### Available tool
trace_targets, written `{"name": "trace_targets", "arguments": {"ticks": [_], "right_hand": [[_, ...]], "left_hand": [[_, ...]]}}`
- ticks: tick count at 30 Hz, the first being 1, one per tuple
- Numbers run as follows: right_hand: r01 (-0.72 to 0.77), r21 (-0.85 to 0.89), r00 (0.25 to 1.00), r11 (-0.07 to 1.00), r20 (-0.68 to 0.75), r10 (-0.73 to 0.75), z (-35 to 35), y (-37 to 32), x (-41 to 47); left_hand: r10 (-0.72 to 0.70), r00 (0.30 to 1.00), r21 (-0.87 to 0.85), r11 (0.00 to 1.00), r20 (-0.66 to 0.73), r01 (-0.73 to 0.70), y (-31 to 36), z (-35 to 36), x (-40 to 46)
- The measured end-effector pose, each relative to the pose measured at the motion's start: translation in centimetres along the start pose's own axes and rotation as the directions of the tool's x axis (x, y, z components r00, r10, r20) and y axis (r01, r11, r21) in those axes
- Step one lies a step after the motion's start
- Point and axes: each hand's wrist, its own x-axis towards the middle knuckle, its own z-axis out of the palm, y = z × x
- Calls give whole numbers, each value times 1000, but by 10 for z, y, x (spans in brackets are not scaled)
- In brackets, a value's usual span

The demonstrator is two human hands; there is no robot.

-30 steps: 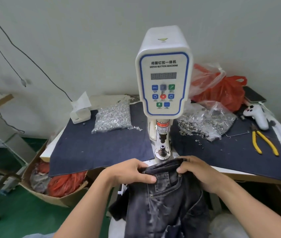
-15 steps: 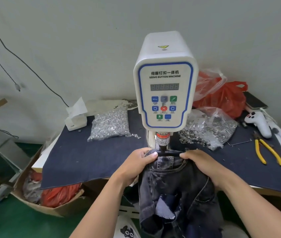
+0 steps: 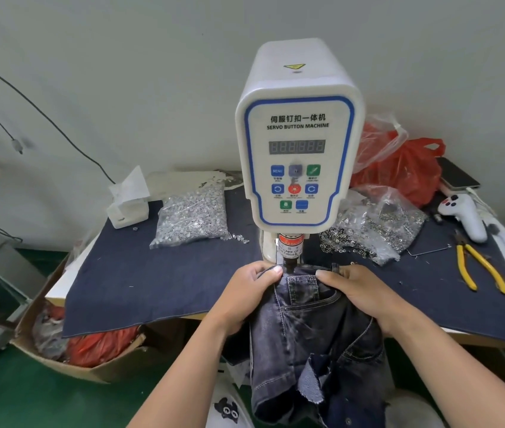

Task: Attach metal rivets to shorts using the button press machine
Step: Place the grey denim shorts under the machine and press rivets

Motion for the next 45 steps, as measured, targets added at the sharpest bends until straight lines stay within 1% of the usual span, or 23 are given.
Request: {"name": "trace_targets", "arguments": {"ticks": [3, 8, 10, 13, 15, 19, 24, 34, 38, 41, 45], "right_hand": [[-10, -13, 1000, 1000, -17, 9, 1, 1, 1], [-14, -53, 999, 999, -51, 12, 4, 0, 1], [-8, -57, 1000, 998, -30, 6, 3, 0, 1], [-44, -43, 999, 998, -7, 43, 1, -1, 2], [-60, -96, 998, 994, -30, 57, 1, -3, 1], [-29, -116, 999, 993, -33, 25, 2, -4, -1], [13, -127, 999, 992, -50, -20, 5, 2, 1], [0, -143, 998, 990, -66, -10, 4, 6, 3], [-17, -131, 999, 991, -46, 11, 3, 8, 4], [-3, -116, 999, 993, -52, -3, 3, 8, 4], [-5, -103, 999, 995, -46, 1, 4, 10, 5]], "left_hand": [[-34, 999, -61, 998, 20, 35, 0, -1, -2], [-19, 999, 55, 998, -49, 22, 2, 3, 0], [-3, 998, 90, 996, -68, 9, 3, 5, -1], [18, 995, 122, 992, -97, -6, 4, 5, -1], [21, 995, 127, 992, -97, -8, 3, 5, -1], [5, 996, 80, 997, -93, 2, -1, 1, -2], [-26, 1000, -98, 995, -9, 25, -7, -8, -4], [-10, 999, -28, 1000, -32, 9, -7, -6, -3], [-7, 999, -4, 1000, -50, 7, -5, -4, -4], [-15, 998, -3, 1000, -63, 15, -4, -3, -4], [-17, 999, -13, 1000, -48, 16, -4, -4, -3]]}}
